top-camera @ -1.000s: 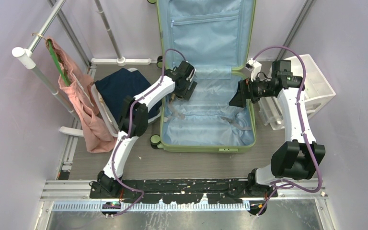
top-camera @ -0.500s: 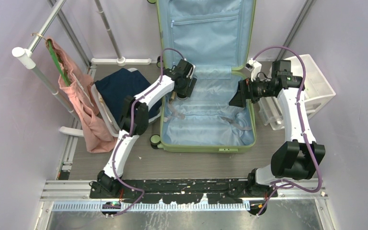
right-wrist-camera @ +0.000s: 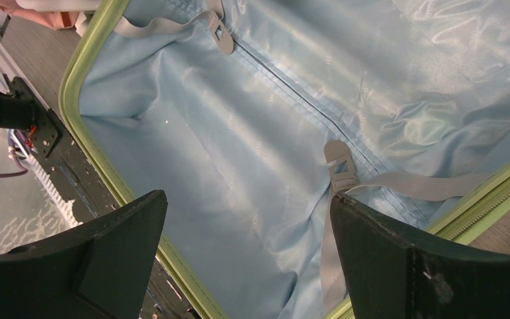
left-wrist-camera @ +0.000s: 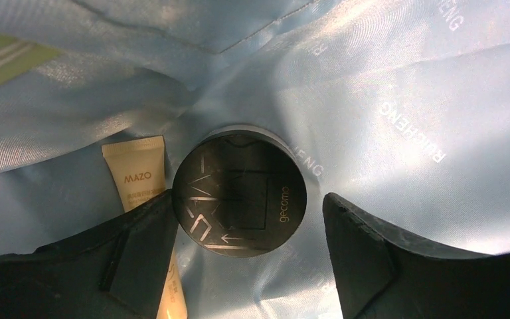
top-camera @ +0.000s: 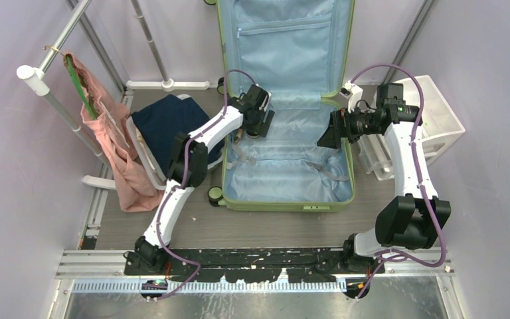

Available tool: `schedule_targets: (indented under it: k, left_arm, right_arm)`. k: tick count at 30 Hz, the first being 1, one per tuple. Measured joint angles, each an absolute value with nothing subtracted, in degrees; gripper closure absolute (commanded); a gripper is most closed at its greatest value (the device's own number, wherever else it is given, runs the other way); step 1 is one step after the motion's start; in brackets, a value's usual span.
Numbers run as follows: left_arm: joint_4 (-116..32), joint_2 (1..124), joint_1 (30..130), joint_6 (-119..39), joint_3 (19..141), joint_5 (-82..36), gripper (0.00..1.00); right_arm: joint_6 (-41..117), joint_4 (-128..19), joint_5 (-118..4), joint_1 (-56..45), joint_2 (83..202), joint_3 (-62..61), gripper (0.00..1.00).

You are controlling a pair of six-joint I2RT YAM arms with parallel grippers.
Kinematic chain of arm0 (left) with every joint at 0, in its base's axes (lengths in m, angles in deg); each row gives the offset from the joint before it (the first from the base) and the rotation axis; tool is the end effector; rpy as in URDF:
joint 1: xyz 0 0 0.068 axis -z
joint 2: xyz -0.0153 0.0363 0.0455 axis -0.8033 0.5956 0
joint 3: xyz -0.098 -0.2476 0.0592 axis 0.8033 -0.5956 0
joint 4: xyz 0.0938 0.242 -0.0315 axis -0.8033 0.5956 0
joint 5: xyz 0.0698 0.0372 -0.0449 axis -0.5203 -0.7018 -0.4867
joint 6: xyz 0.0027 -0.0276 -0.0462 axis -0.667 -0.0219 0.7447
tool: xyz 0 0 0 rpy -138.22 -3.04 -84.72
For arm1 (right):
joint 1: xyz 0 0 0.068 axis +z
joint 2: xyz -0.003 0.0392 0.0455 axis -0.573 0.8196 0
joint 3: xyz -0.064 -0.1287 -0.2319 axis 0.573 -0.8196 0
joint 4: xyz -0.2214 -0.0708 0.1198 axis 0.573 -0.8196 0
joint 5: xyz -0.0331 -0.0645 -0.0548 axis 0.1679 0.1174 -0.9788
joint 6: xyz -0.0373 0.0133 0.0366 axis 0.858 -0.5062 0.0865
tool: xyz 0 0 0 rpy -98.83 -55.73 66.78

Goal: Open, take out, and arrange the luggage
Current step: Pick up the personal item from the luggage.

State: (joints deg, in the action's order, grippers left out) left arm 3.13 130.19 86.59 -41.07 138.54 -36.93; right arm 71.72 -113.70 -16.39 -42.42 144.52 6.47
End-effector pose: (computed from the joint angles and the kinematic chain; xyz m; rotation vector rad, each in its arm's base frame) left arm 0.4584 -0.2953 0.1867 0.4674 2.5022 -0.1795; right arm 0.2833 -0.0102 0.3506 -0.6619 2.2062 0.8048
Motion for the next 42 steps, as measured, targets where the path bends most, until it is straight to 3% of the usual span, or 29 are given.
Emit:
schedule_targets:
  k: [7, 13, 17, 23, 29, 42]
  left_arm:
    - [3.2, 130.3, 86.6, -40.8, 138.6, -37.3, 0.35]
    - [3.2, 130.3, 86.6, -39.9, 138.9, -37.4, 0.71]
    - [3.1, 130.3, 86.6, -39.8, 139.0, -36.8, 0.83]
    - [0.4, 127.3, 86.6, -39.5, 134.1, -34.1, 0.89]
    - [-7.0, 115.7, 86.6, -39.3, 119.7, -28.0, 0.94]
    - [-37.2, 91.9, 88.5, -37.1, 90.6, -13.9, 0.97]
  right_arm:
    - [71.5, -113.6, -16.3, -42.4, 144.5, 6.4, 0.02]
    - [71.5, -113.5, -16.3, -42.4, 144.5, 6.2, 0.02]
    - [71.5, -113.5, -16.1, -42.4, 144.5, 6.1, 0.02]
    - [70.9, -113.2, -15.3, -42.4, 144.4, 5.9, 0.02]
    - [66.7, -110.4, -13.7, -42.4, 143.7, 4.2, 0.02]
    - [47.3, -100.0, -9.8, -42.4, 143.0, 0.2, 0.04]
